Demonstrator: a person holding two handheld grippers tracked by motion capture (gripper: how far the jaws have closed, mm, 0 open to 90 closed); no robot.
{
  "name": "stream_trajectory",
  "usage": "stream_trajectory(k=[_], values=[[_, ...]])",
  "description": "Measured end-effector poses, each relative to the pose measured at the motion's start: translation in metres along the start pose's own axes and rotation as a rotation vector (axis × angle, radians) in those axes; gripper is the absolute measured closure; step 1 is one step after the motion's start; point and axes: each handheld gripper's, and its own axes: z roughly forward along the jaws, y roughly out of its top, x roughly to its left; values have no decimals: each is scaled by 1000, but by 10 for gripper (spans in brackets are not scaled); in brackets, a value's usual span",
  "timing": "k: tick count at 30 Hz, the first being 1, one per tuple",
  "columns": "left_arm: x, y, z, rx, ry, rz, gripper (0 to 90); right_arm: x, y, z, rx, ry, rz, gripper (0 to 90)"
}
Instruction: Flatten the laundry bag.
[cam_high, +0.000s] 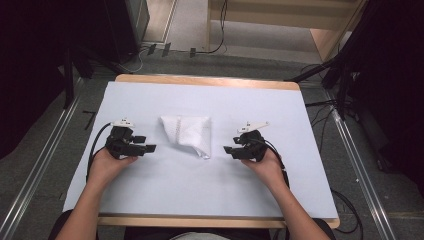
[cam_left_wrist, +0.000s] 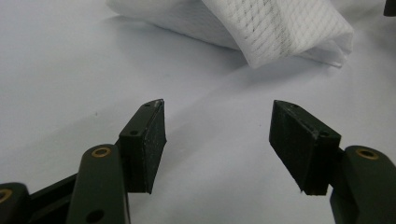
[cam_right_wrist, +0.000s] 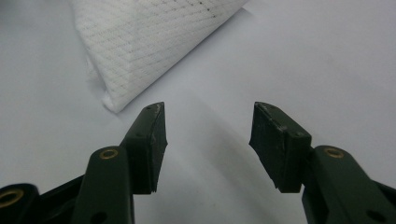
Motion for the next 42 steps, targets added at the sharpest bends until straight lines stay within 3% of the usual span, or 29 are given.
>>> stream_trajectory(k=[10, 28, 33, 42], values=[[0, 2, 3, -18, -3, 15, 367, 3, 2, -1, -18, 78, 32, 465], [-4, -3, -2, -22, -23, 10, 364, 24, 17, 0, -19, 99, 12, 497], [-2, -4, -5, -28, -24, -13, 359, 32, 25, 3, -17, 107, 0, 480], [-1, 1, -2, -10, -31, 9, 359, 38, 40, 8, 1, 129, -32, 451]])
